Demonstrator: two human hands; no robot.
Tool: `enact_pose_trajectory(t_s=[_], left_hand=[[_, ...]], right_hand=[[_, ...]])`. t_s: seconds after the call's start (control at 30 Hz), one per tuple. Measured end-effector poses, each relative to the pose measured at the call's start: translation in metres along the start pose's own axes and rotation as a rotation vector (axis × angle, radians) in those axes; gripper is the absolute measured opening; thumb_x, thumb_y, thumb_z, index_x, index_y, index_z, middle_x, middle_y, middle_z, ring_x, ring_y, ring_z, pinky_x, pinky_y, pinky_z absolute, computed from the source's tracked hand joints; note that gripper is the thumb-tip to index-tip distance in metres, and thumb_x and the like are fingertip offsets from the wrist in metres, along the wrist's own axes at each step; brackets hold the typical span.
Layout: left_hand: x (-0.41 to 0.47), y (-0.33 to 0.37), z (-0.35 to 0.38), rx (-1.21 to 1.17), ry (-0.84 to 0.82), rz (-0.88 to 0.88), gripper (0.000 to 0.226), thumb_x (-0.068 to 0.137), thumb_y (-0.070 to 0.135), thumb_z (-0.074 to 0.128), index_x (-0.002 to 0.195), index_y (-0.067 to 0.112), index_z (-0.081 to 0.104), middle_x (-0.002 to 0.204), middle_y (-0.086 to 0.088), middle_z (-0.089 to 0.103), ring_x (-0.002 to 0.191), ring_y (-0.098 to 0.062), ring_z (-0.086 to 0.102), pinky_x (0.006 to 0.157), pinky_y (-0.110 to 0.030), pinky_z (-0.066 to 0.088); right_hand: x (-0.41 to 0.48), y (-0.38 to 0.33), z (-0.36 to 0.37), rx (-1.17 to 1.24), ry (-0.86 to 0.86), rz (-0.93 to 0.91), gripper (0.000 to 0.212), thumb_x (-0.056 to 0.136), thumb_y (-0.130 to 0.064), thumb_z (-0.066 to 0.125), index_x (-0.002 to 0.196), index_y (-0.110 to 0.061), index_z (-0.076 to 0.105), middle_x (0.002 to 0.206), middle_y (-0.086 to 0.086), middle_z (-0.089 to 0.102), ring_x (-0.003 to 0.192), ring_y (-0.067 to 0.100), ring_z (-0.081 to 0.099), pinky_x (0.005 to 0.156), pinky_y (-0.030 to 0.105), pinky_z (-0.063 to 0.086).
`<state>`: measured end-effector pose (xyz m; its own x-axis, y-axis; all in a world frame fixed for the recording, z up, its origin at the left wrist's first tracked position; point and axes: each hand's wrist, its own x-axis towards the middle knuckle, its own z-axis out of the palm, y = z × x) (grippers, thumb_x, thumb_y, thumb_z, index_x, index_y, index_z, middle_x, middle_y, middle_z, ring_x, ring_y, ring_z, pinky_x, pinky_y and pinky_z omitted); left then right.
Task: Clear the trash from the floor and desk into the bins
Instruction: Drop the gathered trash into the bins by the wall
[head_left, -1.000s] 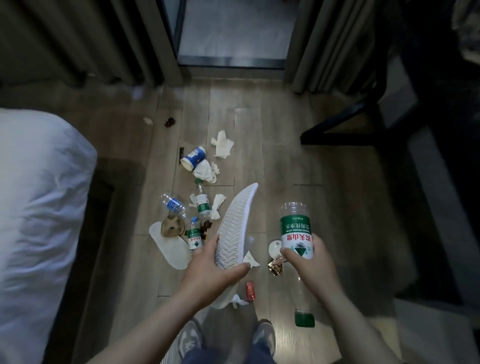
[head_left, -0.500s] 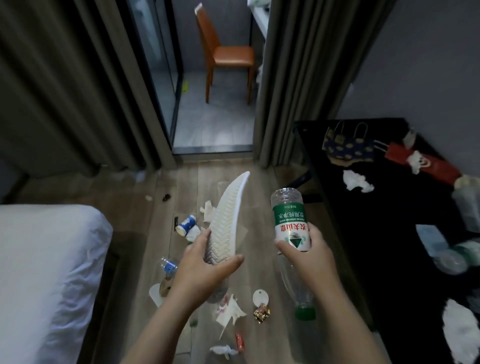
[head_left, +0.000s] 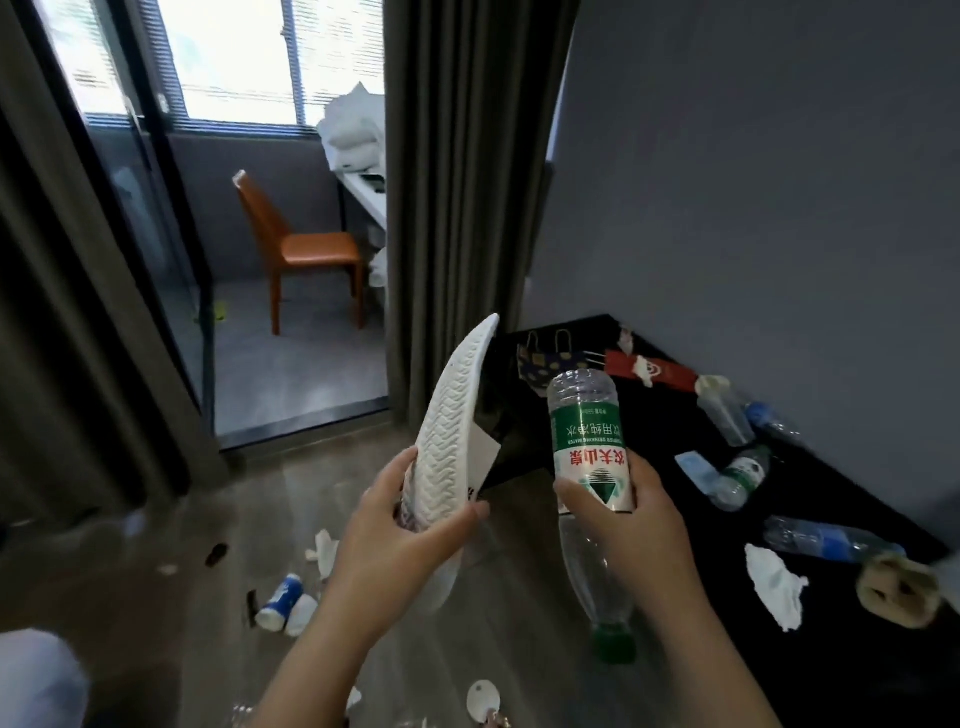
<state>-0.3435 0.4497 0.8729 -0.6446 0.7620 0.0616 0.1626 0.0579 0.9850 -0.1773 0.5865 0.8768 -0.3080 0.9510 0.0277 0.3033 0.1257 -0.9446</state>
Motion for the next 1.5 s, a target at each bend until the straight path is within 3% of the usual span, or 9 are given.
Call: enact_pose_trajectory(t_s=[0.17,0.33,0.57,0.73,0.83,0.97,1.17,1.37,1.5], left_hand=[[-0.010,0.014,0.014,0.042,-0.118,0.054,0.101,0.038,0.067,0.076,0.132,0.041,0.046,0.124,0.011,0.055,0.107,-0.007,0.057,0.093,-0.034,0.051],[-0.033,0.039,0.061,-0.009,-0.307,0.115,0.095,0.038,0.068,0.074,0.126,0.045,0.048,0.119,0.014,0.059,0.101,0.001,0.059,0.082,-0.025,0.053],[-0.106,0.088,0.161,-0.046,-0.601,0.237,0.080,0.045,0.064,0.079,0.116,0.050,0.045,0.114,0.026,0.054,0.094,0.007,0.058,0.055,-0.008,0.046],[-0.195,0.125,0.239,-0.080,-0.771,0.365,0.077,0.041,0.068,0.075,0.110,0.049,0.045,0.111,0.029,0.054,0.097,0.009,0.055,0.067,-0.011,0.046],[-0.260,0.142,0.287,-0.127,-0.892,0.396,0.076,0.041,0.064,0.078,0.108,0.046,0.049,0.108,0.027,0.059,0.095,0.013,0.056,0.073,-0.015,0.048],[-0.353,0.158,0.344,-0.178,-1.051,0.453,0.071,0.042,0.061,0.079,0.105,0.049,0.050,0.105,0.032,0.060,0.096,0.013,0.058,0.067,-0.005,0.046],[-0.496,0.171,0.416,-0.205,-1.318,0.473,0.076,0.043,0.060,0.081,0.112,0.047,0.051,0.111,0.023,0.062,0.102,0.004,0.060,0.085,-0.027,0.051],[-0.604,0.170,0.474,-0.211,-1.562,0.491,0.081,0.041,0.064,0.077,0.116,0.049,0.052,0.107,0.033,0.060,0.096,0.017,0.056,0.076,-0.014,0.044],[-0.662,0.164,0.521,-0.206,-1.716,0.448,0.079,0.042,0.060,0.079,0.115,0.050,0.052,0.114,0.023,0.062,0.104,0.004,0.059,0.086,-0.027,0.051]], right_hand=[[-0.043,-0.009,-0.033,0.021,0.135,-0.005,0.043,0.071,-0.041,0.079,0.108,-0.037,0.058,0.085,-0.019,0.069,0.073,-0.004,0.065,0.055,0.013,0.046],[-0.095,-0.016,-0.097,0.005,0.351,0.004,0.035,0.071,-0.037,0.079,0.100,-0.036,0.059,0.081,-0.014,0.068,0.070,-0.007,0.062,0.048,0.005,0.041],[-0.191,-0.007,-0.213,-0.033,0.664,0.025,0.043,0.071,-0.042,0.077,0.109,-0.037,0.058,0.086,-0.016,0.067,0.072,-0.007,0.062,0.054,0.013,0.043],[-0.280,0.008,-0.303,-0.041,0.872,0.021,0.038,0.073,-0.038,0.079,0.104,-0.040,0.057,0.084,-0.033,0.063,0.069,-0.007,0.062,0.054,0.016,0.045],[-0.345,0.020,-0.357,-0.050,0.995,0.032,0.037,0.073,-0.034,0.079,0.104,-0.038,0.058,0.081,-0.027,0.066,0.064,-0.006,0.063,0.047,0.010,0.044],[-0.435,0.039,-0.417,-0.067,1.176,0.103,0.038,0.070,-0.039,0.078,0.103,-0.037,0.059,0.080,-0.023,0.067,0.067,-0.002,0.064,0.060,0.027,0.049],[-0.569,0.067,-0.479,-0.120,1.436,0.223,0.042,0.071,-0.038,0.077,0.109,-0.035,0.060,0.081,-0.020,0.067,0.070,-0.008,0.061,0.057,0.020,0.043],[-0.662,0.105,-0.509,-0.080,1.669,0.362,0.050,0.068,-0.042,0.079,0.113,-0.038,0.058,0.089,-0.016,0.068,0.078,0.000,0.064,0.067,0.028,0.049],[-0.703,0.130,-0.537,-0.094,1.806,0.446,0.049,0.068,-0.042,0.077,0.114,-0.037,0.058,0.084,-0.019,0.067,0.072,-0.006,0.062,0.061,0.024,0.046]])
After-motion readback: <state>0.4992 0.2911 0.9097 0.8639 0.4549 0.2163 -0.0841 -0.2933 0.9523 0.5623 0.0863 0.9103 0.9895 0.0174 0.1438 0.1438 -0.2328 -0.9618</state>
